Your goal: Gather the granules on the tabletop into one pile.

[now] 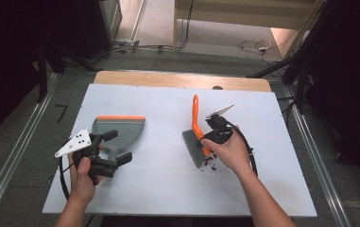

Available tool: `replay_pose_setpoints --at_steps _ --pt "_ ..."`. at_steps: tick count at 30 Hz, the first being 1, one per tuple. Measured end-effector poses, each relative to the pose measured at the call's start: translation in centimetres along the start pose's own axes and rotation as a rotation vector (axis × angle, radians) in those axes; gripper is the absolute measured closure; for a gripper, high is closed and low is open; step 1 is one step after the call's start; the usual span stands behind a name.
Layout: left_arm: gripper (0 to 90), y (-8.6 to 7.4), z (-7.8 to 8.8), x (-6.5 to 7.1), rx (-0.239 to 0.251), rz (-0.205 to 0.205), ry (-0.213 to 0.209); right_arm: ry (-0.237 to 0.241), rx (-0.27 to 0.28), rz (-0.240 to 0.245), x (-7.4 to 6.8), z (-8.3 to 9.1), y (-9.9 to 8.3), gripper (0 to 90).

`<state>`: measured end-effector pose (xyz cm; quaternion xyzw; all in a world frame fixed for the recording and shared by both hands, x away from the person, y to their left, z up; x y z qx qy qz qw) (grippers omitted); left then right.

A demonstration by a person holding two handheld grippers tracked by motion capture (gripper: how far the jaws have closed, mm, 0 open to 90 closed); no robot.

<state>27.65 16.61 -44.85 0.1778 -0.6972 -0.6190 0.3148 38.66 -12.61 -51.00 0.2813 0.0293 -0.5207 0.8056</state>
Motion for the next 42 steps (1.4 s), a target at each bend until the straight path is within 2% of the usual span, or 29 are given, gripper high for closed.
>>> replay_pose_setpoints --at_steps 4,6,8,10,12,13,15,18,19,20,21,22,23,26,29,32,34,36,37,38,42 --pt "0.3 0.0 0.0 0.0 -0.001 0.001 0.002 0.010 0.005 0.046 -0.4 0.4 0.2 68.2" --pt "0.3 0.0 0.0 0.0 -0.002 0.000 0.002 0.001 0.020 0.109 -0.7 1.0 0.5 68.2" --pt "0.3 0.0 0.0 -0.1 -0.001 0.001 0.003 0.014 0.025 0.145 -1.1 1.9 0.7 68.2" --pt "0.3 0.0 0.0 -0.1 -0.002 0.001 0.003 0.016 0.031 0.204 -1.5 2.9 0.8 68.2" --pt "0.3 0.0 0.0 -0.1 -0.002 0.001 0.004 0.013 0.029 0.282 -1.8 4.0 0.7 68.2" --pt "0.3 0.0 0.0 -0.1 -0.002 0.002 0.005 0.020 0.033 0.355 -2.0 4.7 0.6 68.1" --pt "0.3 0.0 0.0 -0.1 -0.002 0.001 0.004 0.003 0.032 0.441 -2.0 5.6 0.2 68.1" --pt "0.3 -0.1 0.0 -0.1 -0.002 0.004 0.006 -0.011 0.001 0.568 -1.7 6.4 -0.8 68.1" --pt "0.3 -0.1 0.0 -0.1 -0.003 0.003 0.006 -0.004 -0.021 0.639 -1.6 6.6 -1.5 68.1" --pt "0.3 -0.1 0.0 -0.1 -0.003 0.003 0.007 -0.001 -0.035 0.675 -1.5 6.6 -1.9 68.1" --pt "0.3 0.0 0.0 -0.1 -0.002 0.002 0.008 0.012 -0.051 0.749 -1.4 6.5 -2.6 68.1" --pt "0.3 0.0 0.0 -0.1 -0.001 0.003 0.009 0.013 -0.066 0.774 -1.3 6.5 -3.1 68.1" --pt "0.3 0.0 0.1 -0.1 -0.001 0.002 0.009 0.019 -0.098 0.822 -1.2 6.4 -3.7 68.1" --pt "0.3 0.1 0.1 -0.2 0.005 0.003 0.010 0.060 -0.153 0.913 -1.2 6.1 -5.2 68.1" --pt "0.3 0.0 0.1 -0.2 0.000 0.004 0.013 0.115 -0.188 0.957 -1.6 5.5 -6.1 68.1" --pt "0.3 0.0 0.1 -0.2 0.000 0.002 0.012 0.125 -0.222 0.972 -1.7 4.6 -6.4 68.1" --pt "0.3 0.1 0.2 -0.2 -0.001 0.001 0.011 0.132 -0.206 0.985 -1.4 4.1 -5.9 68.1" --pt "0.3 0.1 0.2 -0.2 0.002 0.002 0.011 0.142 -0.203 0.984 -1.2 3.9 -5.3 68.1" --pt "0.3 0.1 0.1 -0.2 0.002 0.003 0.011 0.132 -0.194 0.971 -1.0 3.8 -5.0 68.1" --pt "0.3 0.0 0.1 -0.2 -0.001 0.003 0.011 0.139 -0.186 0.982 -0.8 3.5 -4.6 68.1" --pt "0.3 0.0 0.1 -0.1 -0.003 0.003 0.009 0.165 -0.178 0.941 -0.2 3.0 -3.3 68.0"
Point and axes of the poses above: each handheld gripper's, and its own axes: z roughly backward along the jaws, y roughly out of its top, x roughly to its right, the point moved 7 cm from there along -z, roughly forward along the jaws, and after that the axes turned 12 degrees about x, right-handed, at the moved point
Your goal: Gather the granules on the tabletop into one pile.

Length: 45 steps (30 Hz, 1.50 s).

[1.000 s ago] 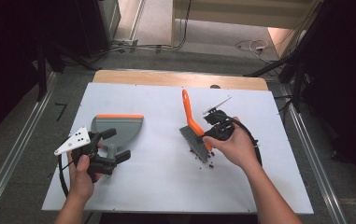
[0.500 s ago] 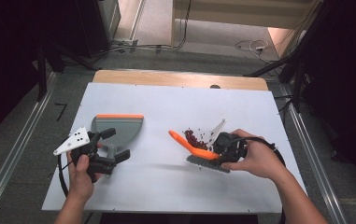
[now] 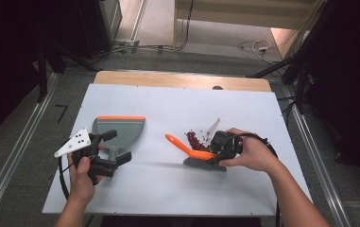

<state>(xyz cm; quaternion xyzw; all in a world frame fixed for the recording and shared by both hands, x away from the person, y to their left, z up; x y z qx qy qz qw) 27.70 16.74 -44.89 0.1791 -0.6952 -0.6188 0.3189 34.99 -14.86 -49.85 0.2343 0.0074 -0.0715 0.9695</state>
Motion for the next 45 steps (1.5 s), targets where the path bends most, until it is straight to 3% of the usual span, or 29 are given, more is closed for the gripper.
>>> replay_pose_setpoints --at_steps 5,6,16,26,38,42,45 --pt "0.3 0.0 0.0 -0.1 -0.001 -0.001 0.000 0.005 0.004 -0.005 1.2 -0.1 0.4 67.9" --pt "0.3 -0.1 0.0 -0.1 -0.002 0.002 0.001 0.006 0.004 0.018 1.5 -0.1 0.5 67.9" --pt "0.3 -0.1 0.0 -0.1 -0.004 0.002 0.000 0.005 0.010 -0.025 2.9 -0.3 1.0 67.9" --pt "0.3 -0.1 0.0 -0.1 -0.003 0.003 0.002 -0.032 0.011 -0.025 4.4 -0.3 1.6 67.9" --pt "0.3 -0.1 0.0 -0.1 -0.003 0.003 0.001 -0.051 0.008 -0.037 5.1 -0.4 2.3 68.0" --pt "0.3 -0.1 0.0 -0.2 -0.002 0.005 0.003 -0.050 0.009 -0.021 5.1 -0.2 2.5 68.0" --pt "0.3 -0.1 0.0 -0.2 -0.002 0.004 0.002 -0.038 0.048 -0.039 4.8 0.5 2.8 68.0"
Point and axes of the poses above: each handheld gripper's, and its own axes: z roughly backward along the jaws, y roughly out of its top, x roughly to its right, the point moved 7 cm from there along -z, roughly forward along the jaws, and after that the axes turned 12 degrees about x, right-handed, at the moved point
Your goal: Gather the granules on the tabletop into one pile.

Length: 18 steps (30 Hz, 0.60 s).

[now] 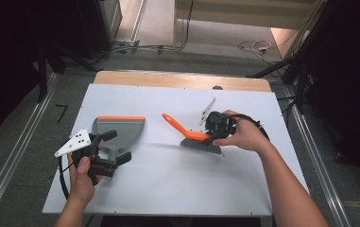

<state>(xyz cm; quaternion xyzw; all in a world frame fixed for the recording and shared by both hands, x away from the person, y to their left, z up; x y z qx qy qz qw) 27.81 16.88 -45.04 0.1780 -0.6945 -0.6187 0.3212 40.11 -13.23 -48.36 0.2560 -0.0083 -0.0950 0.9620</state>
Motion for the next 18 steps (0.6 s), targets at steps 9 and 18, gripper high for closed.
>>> replay_pose_setpoints --at_steps 9,18 --pt "0.3 0.1 0.1 0.0 0.003 0.003 0.001 -0.203 0.092 -0.129 2.3 3.3 -0.6 68.0" --pt "0.3 0.0 -0.1 0.2 -0.002 0.000 -0.003 -0.480 0.033 -0.257 5.1 2.2 -3.7 68.0"
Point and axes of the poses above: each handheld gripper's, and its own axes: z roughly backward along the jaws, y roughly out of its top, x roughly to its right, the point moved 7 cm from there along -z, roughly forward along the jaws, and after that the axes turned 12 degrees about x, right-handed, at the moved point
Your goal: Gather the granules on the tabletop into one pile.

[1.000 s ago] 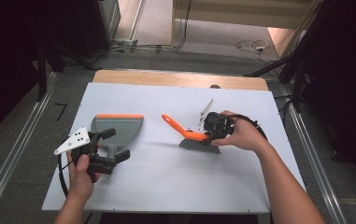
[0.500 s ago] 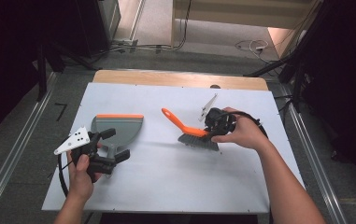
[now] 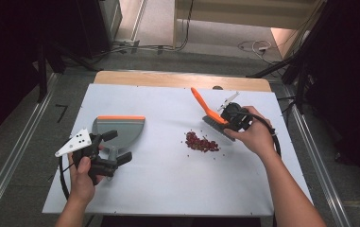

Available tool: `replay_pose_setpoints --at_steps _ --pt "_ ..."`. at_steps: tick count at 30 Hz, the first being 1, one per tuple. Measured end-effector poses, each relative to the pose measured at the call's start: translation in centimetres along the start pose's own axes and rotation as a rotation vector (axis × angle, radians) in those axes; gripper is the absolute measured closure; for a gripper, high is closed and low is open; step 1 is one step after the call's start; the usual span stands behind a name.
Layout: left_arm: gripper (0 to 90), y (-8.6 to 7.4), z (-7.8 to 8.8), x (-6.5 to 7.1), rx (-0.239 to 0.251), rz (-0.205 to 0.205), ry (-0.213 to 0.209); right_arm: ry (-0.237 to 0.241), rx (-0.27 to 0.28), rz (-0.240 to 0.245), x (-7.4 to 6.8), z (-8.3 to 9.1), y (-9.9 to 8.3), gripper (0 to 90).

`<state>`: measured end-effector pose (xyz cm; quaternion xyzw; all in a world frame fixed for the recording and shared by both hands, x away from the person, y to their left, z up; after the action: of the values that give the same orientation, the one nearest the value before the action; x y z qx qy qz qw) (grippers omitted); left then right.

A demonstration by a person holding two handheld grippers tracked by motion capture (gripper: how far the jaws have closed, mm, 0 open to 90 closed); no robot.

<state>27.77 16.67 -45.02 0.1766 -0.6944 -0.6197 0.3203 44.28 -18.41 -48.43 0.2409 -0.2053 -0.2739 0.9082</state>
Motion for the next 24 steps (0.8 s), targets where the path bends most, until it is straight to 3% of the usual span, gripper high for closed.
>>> replay_pose_setpoints --at_steps 5,9,11,12,14,17,19,21,24 --pt "0.3 -0.1 -0.1 0.0 -0.004 0.000 0.000 0.007 0.003 0.022 -1.5 -1.1 0.0 68.0" --pt "0.3 -0.1 -0.1 0.0 -0.002 0.000 -0.001 0.006 -0.010 0.098 -2.9 -1.1 0.3 68.1" --pt "0.3 0.0 0.0 0.0 -0.001 0.000 0.000 0.036 -0.004 0.099 -3.5 -0.8 0.4 68.1" --pt "0.3 0.0 0.0 0.0 0.000 -0.001 0.000 0.063 -0.001 0.078 -4.0 -0.6 0.4 68.1" --pt "0.3 0.1 0.1 0.0 0.002 -0.001 0.000 0.083 -0.005 0.099 -4.6 -0.4 0.4 68.1" --pt "0.3 0.1 0.1 0.0 0.002 -0.002 0.001 0.081 0.002 0.103 -4.7 0.0 0.6 68.1" --pt "0.3 0.0 0.0 0.1 0.002 0.001 -0.001 0.084 0.036 0.103 -4.3 0.2 1.1 68.1" --pt "0.3 0.0 -0.1 0.1 -0.002 -0.002 -0.002 0.079 0.069 0.136 -4.0 0.0 1.8 68.1" --pt "0.3 0.0 0.0 0.1 -0.003 -0.003 -0.001 0.041 0.074 0.205 -3.9 -0.9 2.5 68.0"
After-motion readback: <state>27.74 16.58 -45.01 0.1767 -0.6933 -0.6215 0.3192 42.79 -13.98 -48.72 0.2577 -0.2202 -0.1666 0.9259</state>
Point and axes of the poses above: each handheld gripper's, and its own axes: z roughly backward along the jaws, y roughly out of its top, x roughly to its right, the point moved 7 cm from there along -z, roughly forward along the jaws, and after that the axes turned 12 degrees about x, right-handed, at the moved point
